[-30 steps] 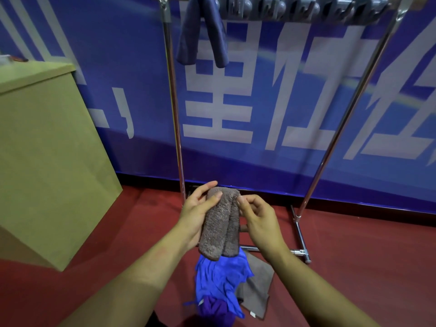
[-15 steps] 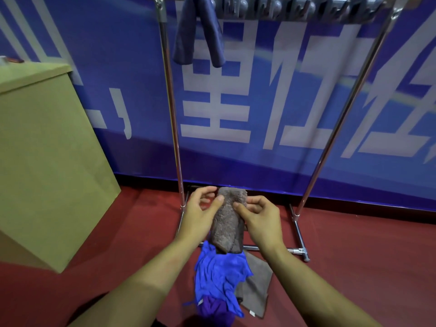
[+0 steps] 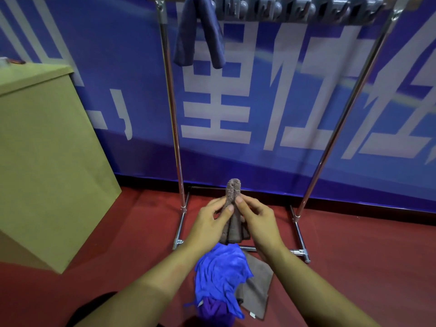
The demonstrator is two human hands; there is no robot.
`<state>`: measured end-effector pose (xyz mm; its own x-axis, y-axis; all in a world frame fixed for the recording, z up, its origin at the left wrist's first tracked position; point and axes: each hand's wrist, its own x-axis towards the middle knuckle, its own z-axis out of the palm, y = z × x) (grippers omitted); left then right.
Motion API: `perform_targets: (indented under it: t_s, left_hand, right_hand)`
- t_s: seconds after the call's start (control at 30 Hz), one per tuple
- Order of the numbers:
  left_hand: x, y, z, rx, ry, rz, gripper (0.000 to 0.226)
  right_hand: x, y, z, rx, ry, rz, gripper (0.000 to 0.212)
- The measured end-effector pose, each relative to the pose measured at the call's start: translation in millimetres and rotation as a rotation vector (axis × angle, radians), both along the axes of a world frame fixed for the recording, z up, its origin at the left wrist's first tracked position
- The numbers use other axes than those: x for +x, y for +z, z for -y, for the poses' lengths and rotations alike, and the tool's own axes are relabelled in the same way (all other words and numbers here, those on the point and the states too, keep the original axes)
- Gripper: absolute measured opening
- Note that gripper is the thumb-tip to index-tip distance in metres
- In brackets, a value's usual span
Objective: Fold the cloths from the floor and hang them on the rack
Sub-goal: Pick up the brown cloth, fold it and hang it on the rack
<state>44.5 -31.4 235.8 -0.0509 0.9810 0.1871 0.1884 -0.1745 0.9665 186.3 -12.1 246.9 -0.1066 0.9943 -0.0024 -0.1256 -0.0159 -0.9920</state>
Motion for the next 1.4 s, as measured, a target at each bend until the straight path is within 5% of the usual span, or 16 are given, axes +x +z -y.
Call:
perform_targets:
  t_s: [0.3, 0.53, 1.07, 1.4]
  left_hand:
    - [6, 11, 9, -0.016, -0.078, -0.023, 0.040]
    - [-5, 40, 9, 0.084, 0.166, -0.191, 0.035]
    - [4, 274, -68, 0.437, 0.401, -0.252, 0.038]
    - [3, 350, -154, 0.626, 0.539, -0.164, 0.037]
  right_hand:
    - [4, 4, 3, 0.176, -0.079, 0.214, 0.022]
    - [10, 43, -1, 0.275, -0.100, 0.274, 0.026]
    - [-6, 271, -83, 0.694, -0.385, 0.289, 0.025]
    - [-44, 335, -172, 0.837, -0.479, 0.255, 0.027]
